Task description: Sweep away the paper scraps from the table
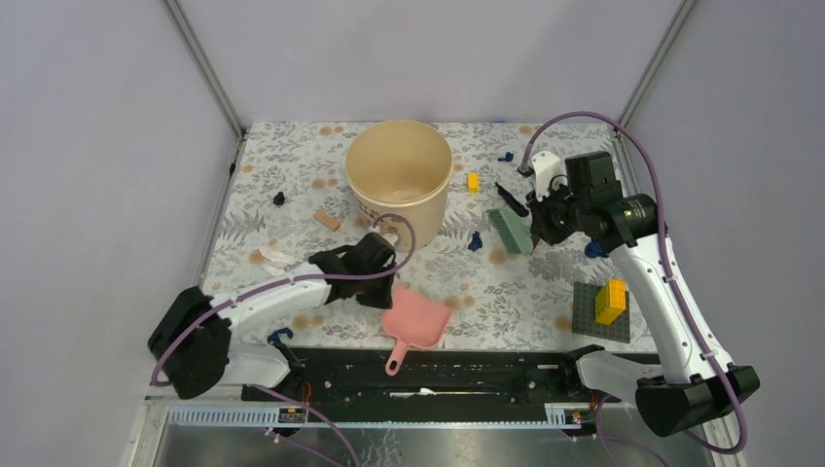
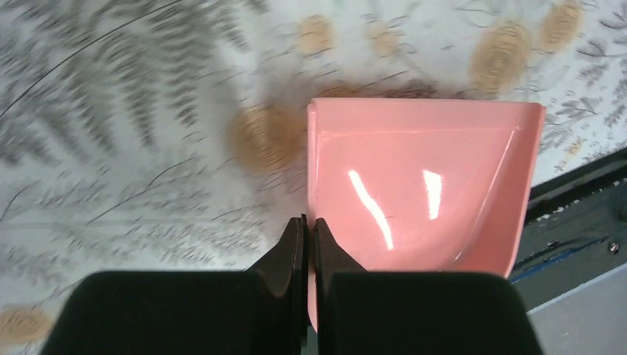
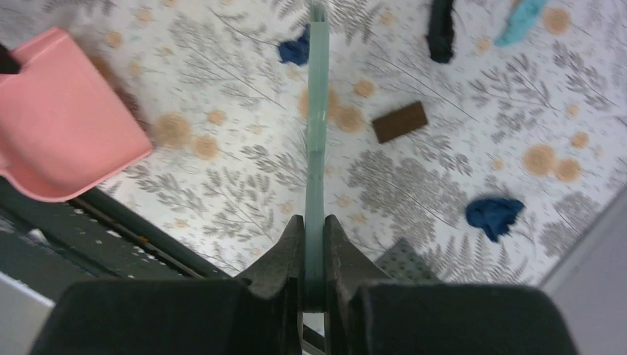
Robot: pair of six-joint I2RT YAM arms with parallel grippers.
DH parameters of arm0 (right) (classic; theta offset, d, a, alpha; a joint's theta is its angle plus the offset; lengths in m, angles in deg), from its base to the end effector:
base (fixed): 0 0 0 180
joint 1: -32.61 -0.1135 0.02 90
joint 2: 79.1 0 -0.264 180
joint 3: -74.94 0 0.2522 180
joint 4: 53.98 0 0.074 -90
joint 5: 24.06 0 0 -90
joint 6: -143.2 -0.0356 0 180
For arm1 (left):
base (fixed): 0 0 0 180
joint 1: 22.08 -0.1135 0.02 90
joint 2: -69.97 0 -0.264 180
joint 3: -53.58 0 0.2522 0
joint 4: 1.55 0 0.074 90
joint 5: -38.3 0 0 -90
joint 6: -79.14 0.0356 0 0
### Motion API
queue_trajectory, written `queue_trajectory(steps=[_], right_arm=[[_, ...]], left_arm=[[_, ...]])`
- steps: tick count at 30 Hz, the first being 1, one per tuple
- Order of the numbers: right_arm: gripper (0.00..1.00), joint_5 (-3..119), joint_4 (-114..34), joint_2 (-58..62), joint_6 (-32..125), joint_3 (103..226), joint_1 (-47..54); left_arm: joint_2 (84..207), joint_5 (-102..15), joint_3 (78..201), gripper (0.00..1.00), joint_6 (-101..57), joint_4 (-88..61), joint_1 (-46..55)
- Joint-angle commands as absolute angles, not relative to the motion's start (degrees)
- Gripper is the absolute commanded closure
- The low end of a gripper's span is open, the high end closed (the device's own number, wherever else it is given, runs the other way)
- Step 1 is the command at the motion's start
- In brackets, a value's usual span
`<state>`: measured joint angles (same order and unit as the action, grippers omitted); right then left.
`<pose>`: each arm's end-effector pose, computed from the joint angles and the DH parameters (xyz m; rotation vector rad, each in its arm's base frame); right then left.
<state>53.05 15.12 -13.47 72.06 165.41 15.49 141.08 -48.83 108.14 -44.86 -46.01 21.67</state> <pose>0.2058 0.0717 0.3841 -0.8250 2.1813 0.2482 0.1645 -0.1599 0.1956 0.2501 2.7242 -0.4972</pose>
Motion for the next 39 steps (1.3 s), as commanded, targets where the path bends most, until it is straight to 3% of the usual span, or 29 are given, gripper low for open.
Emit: queue_trajectory(steps=[1, 7, 14, 16, 18, 22, 26, 39], right_arm=[[1.0, 62.19, 17.26, -13.47, 76.1, 166.0, 17.3], [1.0, 68.75, 16.22, -13.18, 80.12, 165.57, 17.35], [1.0, 67.42, 16.49, -13.89, 80.58, 165.89, 17.66], [1.0, 67.03, 16.41, -14.18, 80.86, 165.11, 17.75], [1.0, 66.21, 16.14, -14.44, 80.8, 163.93, 17.84], [1.0, 66.03, 15.37, -14.74, 80.55, 162.34, 17.96], [1.0, 64.06, 14.61, -14.52, 80.09, 161.69, 17.97], [1.0, 60.52, 13.1, -13.63, 78.33, 159.54, 17.94]], left_arm=[[148.54, -48.9, 117.67, 1.0, -41.0, -40.54, 27.26], [160.71, -50.2, 126.58, 1.0, -39.75, -34.68, 28.73], [174.97, -49.62, 136.26, 0.98, -37.97, -31.32, 29.94], [177.1, -49.84, 138.05, 0.94, -38.41, -31.37, 30.23], [177.93, -50.51, 138.72, 0.82, -38.61, -31.14, 30.74], [175.92, -54.92, 138.32, 0.53, -38.02, -31.31, 32.88], [169.4, -59.37, 135.92, 0.43, -37.51, -31.22, 36.43], [148.57, -73.99, 107.97, 0.35, -41.97, -10.12, 53.79]])
